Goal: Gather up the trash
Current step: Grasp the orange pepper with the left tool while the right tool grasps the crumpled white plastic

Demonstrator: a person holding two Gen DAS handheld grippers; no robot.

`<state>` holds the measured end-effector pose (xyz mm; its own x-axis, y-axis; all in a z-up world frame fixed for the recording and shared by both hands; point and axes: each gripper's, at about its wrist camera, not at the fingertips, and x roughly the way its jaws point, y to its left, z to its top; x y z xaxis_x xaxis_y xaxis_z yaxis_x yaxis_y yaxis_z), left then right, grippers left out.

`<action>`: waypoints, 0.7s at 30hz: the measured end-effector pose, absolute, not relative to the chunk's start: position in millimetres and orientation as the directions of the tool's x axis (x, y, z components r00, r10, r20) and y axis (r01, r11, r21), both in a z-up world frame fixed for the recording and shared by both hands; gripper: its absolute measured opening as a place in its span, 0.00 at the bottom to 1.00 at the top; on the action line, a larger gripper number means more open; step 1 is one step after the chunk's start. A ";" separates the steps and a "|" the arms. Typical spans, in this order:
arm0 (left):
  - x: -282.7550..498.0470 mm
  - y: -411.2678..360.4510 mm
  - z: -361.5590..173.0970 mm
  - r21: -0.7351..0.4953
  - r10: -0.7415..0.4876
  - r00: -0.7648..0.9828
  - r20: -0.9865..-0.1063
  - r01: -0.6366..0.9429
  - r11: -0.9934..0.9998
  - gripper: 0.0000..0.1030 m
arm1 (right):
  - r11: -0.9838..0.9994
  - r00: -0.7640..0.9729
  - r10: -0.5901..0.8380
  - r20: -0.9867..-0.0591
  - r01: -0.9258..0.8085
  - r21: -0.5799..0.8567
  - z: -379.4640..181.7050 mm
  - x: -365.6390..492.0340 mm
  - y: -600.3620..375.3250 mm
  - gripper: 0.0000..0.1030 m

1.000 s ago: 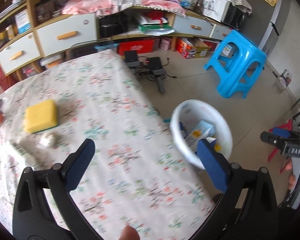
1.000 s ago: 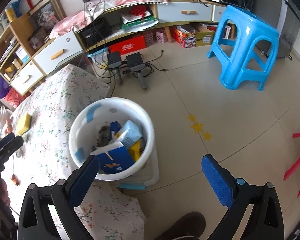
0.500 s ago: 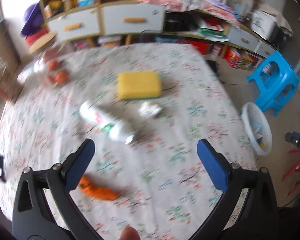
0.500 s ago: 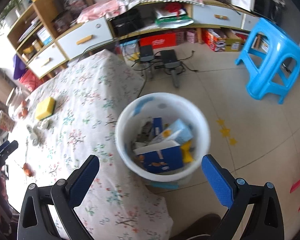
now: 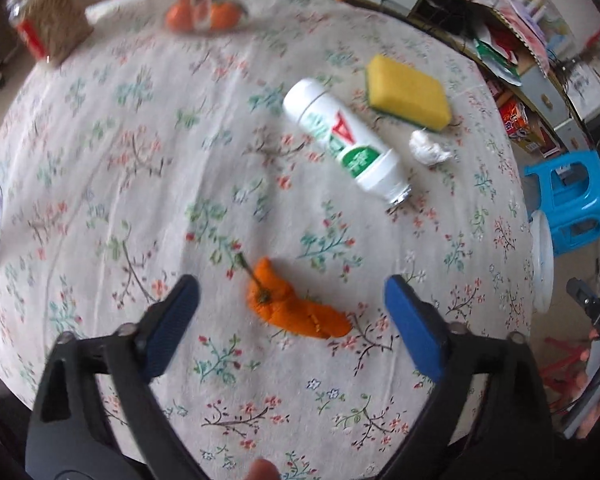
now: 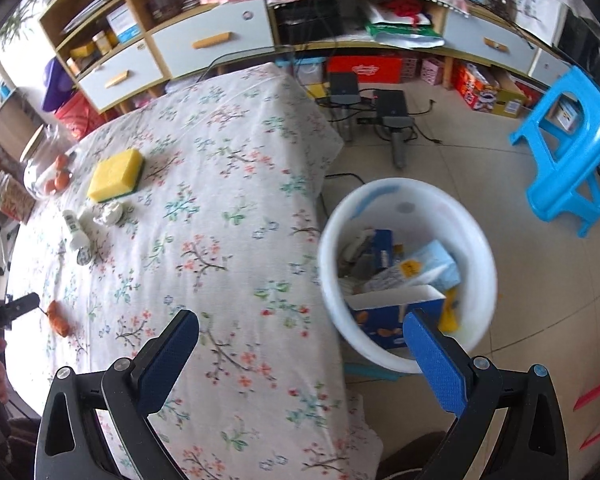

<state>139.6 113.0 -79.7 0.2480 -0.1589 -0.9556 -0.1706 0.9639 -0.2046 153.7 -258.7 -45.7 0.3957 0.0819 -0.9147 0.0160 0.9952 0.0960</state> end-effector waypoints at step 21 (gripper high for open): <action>140.4 118.4 -54.0 -0.247 -0.190 0.386 -0.903 -0.103 0.964 0.24 | 0.988 0.355 0.140 -0.924 -0.107 0.109 -66.6 190.6 -158.7 1.00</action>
<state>140.4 118.4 -54.0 0.3858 -0.1901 -0.9028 -0.1027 0.9636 -0.2468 190.6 -158.7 -66.6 0.3552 0.1404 -0.9242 -0.1070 0.9883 0.1090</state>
